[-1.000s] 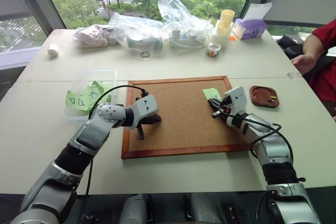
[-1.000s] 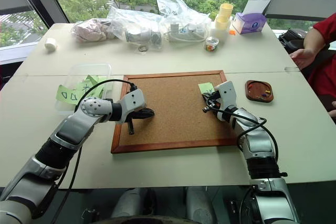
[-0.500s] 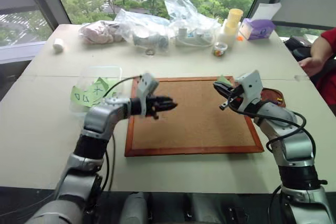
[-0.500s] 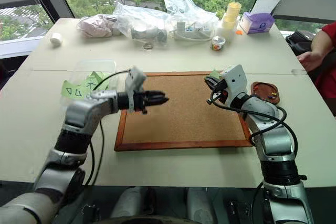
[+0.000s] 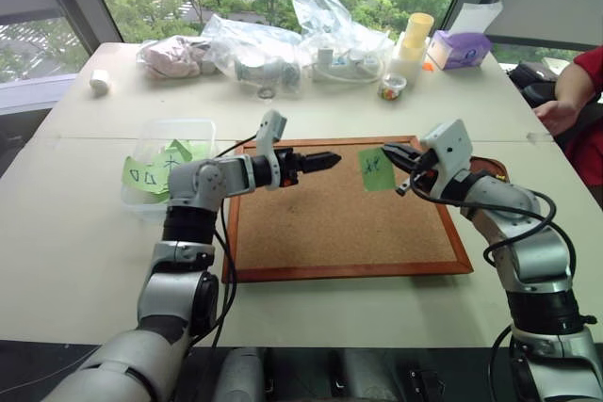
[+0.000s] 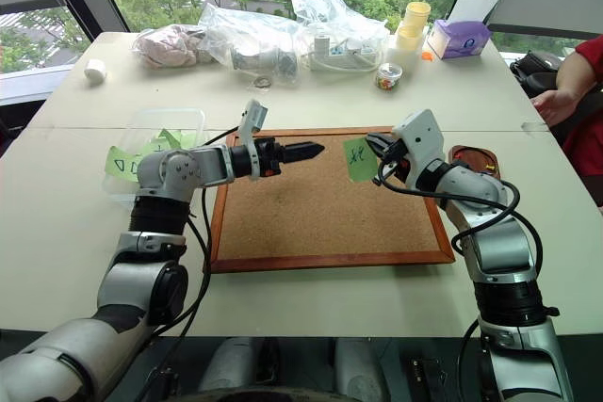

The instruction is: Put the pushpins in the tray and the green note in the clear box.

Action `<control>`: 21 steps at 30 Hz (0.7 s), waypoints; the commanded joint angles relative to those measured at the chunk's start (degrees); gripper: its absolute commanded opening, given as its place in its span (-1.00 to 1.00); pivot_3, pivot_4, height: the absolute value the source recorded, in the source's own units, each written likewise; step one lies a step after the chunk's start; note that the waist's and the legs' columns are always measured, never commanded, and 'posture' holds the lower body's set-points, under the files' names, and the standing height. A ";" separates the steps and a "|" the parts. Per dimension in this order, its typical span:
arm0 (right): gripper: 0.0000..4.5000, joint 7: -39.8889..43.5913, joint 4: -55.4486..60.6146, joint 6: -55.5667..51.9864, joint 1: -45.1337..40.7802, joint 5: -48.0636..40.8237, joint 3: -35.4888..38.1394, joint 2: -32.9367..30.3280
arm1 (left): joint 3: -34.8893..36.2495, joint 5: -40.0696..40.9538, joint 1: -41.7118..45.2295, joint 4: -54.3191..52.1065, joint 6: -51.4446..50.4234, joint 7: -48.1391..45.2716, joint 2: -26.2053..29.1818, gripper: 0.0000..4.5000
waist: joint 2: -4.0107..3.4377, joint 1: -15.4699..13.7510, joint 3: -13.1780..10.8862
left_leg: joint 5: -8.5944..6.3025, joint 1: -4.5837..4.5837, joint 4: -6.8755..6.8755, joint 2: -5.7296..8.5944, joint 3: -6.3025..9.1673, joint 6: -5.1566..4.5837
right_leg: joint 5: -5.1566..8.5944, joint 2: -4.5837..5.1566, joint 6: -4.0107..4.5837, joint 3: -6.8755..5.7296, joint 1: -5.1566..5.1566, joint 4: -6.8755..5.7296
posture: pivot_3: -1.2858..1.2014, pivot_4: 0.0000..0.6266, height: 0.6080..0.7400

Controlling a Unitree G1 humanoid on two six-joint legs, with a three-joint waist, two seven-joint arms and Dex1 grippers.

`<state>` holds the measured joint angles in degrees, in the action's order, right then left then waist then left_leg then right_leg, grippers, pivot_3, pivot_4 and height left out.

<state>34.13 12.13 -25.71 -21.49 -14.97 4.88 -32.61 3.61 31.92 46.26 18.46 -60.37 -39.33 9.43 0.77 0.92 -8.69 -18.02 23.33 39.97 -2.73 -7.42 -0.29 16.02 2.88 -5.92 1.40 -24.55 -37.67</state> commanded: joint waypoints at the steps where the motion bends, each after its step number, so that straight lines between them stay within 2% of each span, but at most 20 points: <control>1: -1.00 -0.76 1.35 -0.46 -1.47 -1.23 1.90 0.02 | -2.13 1.54 -1.71 -5.56 1.73 -2.44 -1.20 0.98 | 0.00 -0.20 0.00 | 0.00 0.00 0.00 0.00 0.00 0.01 | 0.00 0.00 0.00 0.00 0.00 0.00 | 0.03 -0.52 0.93; 9: -1.00 -1.19 1.85 -1.69 -2.71 -2.18 1.79 0.36 | -2.15 1.86 -2.74 -2.04 12.28 -6.93 -6.35 0.98 | 0.00 -0.14 0.00 | 0.00 0.02 0.04 0.07 0.01 0.00 | 0.00 0.01 0.00 0.00 0.03 0.01 | 0.03 -0.52 0.93; 16: -1.00 -1.18 1.62 -2.56 -4.84 -2.92 2.04 0.02 | -3.48 -1.24 1.06 8.63 20.42 -9.74 -9.37 0.98 | 0.01 -0.19 0.00 | -0.01 0.01 0.04 0.13 0.01 -0.01 | 0.00 -0.02 0.00 0.01 0.03 0.03 | 0.03 -0.52 0.93; 21: -1.00 -1.38 2.99 -3.59 -4.72 -3.51 2.27 -0.13 | -0.31 0.04 5.87 17.77 24.00 -11.99 -11.84 0.98 | 0.01 -0.30 0.00 | -0.03 0.06 0.04 0.16 0.03 -0.05 | 0.00 -0.01 0.00 0.00 0.03 0.10 | 0.03 -0.52 0.93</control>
<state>33.01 12.31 -29.47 -25.31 -17.43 5.55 -32.39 1.70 30.65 49.48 34.58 -38.23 -49.82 -1.37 0.77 0.61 -8.69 -18.05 23.40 40.00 -2.57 -7.39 -0.35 16.02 2.87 -5.92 1.39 -24.52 -37.57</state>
